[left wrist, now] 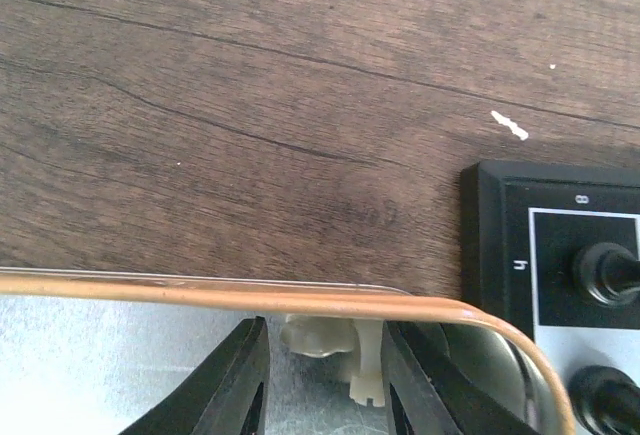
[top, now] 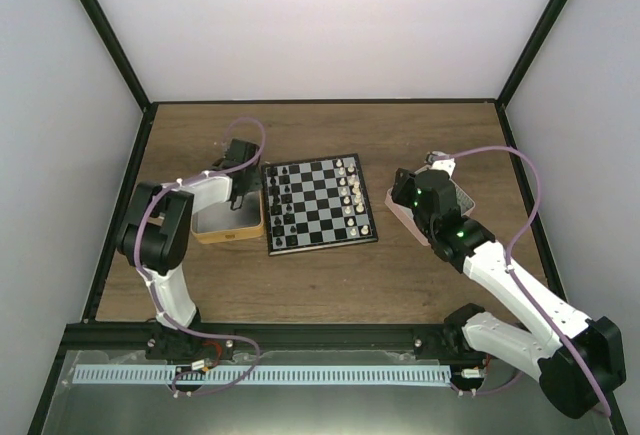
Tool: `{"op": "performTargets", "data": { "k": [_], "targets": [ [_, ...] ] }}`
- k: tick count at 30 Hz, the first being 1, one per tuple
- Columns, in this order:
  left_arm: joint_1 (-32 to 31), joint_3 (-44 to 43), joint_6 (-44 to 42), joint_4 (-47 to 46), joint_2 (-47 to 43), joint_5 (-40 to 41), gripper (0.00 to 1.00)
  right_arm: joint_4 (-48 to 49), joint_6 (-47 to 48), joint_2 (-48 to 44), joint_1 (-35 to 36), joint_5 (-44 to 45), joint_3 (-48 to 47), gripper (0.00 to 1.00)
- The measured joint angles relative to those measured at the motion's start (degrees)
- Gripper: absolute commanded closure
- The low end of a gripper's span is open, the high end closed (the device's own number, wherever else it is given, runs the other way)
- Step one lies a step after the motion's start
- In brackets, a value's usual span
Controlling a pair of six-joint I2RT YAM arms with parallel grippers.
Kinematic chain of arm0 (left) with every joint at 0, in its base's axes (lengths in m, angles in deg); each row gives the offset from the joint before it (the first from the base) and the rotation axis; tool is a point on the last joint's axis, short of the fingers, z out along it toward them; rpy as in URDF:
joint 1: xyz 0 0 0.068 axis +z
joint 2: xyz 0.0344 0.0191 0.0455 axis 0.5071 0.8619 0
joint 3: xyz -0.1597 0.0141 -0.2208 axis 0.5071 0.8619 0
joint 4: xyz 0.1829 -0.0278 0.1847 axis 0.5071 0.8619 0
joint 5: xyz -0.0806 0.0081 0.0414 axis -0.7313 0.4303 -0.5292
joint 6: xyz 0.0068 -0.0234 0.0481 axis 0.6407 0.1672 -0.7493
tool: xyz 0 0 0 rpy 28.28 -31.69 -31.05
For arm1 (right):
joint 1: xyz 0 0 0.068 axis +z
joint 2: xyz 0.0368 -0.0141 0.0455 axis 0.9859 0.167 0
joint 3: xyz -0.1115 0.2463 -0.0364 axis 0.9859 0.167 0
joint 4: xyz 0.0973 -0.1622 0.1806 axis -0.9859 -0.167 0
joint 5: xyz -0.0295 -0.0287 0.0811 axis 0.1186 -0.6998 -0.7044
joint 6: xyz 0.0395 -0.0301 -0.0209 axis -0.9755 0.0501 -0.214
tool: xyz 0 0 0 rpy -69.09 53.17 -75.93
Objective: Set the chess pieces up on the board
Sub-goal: Pick up the chess piece from the storage box.
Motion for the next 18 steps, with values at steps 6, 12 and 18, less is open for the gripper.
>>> {"op": "performTargets", "data": {
  "k": [6, 12, 18],
  "targets": [
    [0.13, 0.76, -0.66, -1.75, 0.90, 1.33, 0.69, 0.02, 0.04, 0.02, 0.00, 0.00, 0.00, 0.56],
    [0.13, 2.19, -0.81, -4.61, 0.87, 2.49, 0.82, 0.02, 0.13, 0.02, 0.00, -0.02, 0.00, 0.56],
    [0.13, 3.67, -1.31, -7.13, 0.59, 2.73, 0.88, 0.02, 0.15, 0.02, 0.00, -0.02, 0.00, 0.56]
  ]
}}
